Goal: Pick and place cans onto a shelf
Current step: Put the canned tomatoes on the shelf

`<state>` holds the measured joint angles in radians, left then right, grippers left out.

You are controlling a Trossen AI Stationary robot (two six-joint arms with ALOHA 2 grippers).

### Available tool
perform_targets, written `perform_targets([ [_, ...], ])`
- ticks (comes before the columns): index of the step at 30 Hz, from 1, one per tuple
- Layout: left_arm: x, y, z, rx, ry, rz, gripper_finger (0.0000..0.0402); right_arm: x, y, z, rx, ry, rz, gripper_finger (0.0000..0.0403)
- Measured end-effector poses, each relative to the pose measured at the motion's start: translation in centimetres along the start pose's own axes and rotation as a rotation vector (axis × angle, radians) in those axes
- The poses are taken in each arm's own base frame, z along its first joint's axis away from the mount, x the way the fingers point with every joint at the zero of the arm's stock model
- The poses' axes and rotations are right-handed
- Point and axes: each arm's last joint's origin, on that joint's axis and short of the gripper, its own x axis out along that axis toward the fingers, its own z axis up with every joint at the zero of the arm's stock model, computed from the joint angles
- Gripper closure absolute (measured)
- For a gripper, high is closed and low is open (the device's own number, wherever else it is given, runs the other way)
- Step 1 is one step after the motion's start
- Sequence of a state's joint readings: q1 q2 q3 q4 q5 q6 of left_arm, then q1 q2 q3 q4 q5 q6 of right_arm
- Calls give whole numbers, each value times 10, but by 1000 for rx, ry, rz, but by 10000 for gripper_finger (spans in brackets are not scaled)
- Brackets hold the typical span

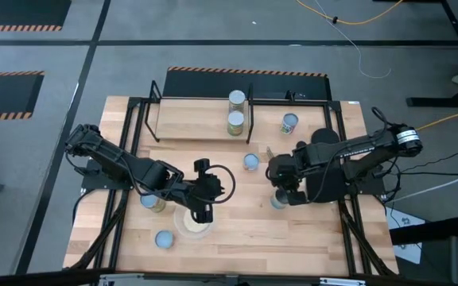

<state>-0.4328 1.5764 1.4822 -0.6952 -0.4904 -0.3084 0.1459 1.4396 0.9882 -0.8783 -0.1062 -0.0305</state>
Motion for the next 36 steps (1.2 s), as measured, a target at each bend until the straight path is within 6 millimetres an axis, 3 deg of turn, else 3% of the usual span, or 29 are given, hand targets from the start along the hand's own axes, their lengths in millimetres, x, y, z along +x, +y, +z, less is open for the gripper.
perform_targets([
  [5,0,0,0,2,0,0,363,-3,0,9,-1,-52,-7,399],
  [11,0,1,0,5,-5,26,363,-28,-4,36,17,-233,-25,401],
  [16,0,2,-1,13,5,50,363,-46,-20,69,45,-347,-52,401],
  [21,0,3,-3,24,22,60,363,-50,-45,106,47,-382,-87,401],
  [28,-1,6,-13,18,113,89,363,-30,-88,147,102,-366,-120,402],
  [36,-5,12,-28,-17,249,149,363,1,-128,170,170,-337,-140,400],
])
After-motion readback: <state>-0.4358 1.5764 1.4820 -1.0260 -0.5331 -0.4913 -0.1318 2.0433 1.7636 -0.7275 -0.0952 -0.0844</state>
